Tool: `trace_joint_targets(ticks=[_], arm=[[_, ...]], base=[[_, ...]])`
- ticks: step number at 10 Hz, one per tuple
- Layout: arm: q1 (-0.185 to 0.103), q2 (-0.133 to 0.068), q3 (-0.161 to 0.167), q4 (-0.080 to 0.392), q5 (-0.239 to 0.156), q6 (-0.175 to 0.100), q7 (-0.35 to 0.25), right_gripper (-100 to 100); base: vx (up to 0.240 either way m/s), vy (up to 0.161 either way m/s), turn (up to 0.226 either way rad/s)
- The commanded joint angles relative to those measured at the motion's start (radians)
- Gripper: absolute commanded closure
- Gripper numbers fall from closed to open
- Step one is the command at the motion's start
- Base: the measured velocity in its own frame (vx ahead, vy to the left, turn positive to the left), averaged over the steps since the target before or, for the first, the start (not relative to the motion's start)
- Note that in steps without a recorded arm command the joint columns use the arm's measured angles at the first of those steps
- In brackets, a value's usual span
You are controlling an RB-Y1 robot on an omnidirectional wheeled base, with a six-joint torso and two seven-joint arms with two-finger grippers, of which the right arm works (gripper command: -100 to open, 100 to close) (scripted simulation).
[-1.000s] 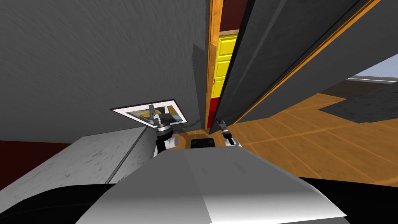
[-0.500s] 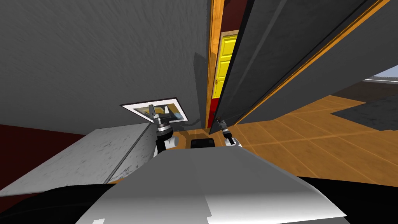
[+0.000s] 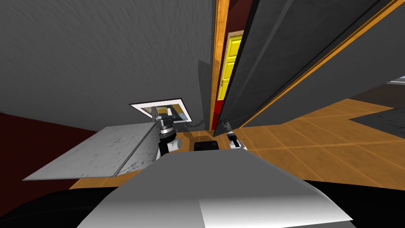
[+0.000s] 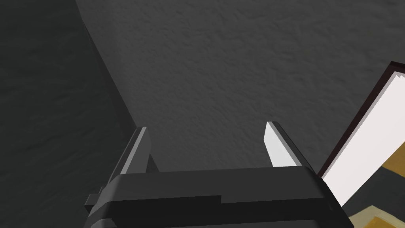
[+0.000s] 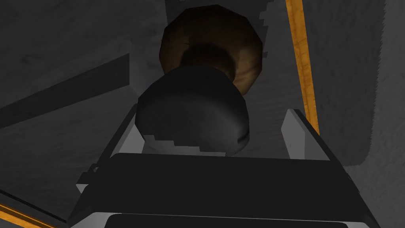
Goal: Pull the door open
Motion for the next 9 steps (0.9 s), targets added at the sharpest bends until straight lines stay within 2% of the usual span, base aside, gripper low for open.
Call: trace_joint_targets(ticks=[1,2,3,5,6,7,8,9], arm=[[-0.008,0.017,0.027,0.024,-0.017,-0.008,-0.05,100],[-0.008,0.017,0.027,0.024,-0.017,-0.008,-0.06,100],[-0.01,0.014,0.032,0.028,-0.034,-0.009,-0.096,100],[-0.01,0.014,0.032,0.028,-0.034,-0.009,-0.1,100],[-0.013,0.011,0.037,0.032,-0.051,-0.009,-0.14,100],[-0.013,0.011,0.037,0.032,-0.051,-0.009,-0.14,100],[-0.015,0.008,0.043,0.035,-0.069,-0.01,-0.18,100],[-0.015,0.008,0.043,0.035,-0.069,-0.01,-0.18,100]], base=[[-0.062,-0.051,0.102],[-0.047,-0.046,0.084],[-0.054,-0.027,0.092],[-0.022,-0.013,0.02],[-0.033,-0.022,0.082],[-0.042,-0.016,0.047],[-0.048,-0.03,0.113],[-0.039,-0.041,0.054]])
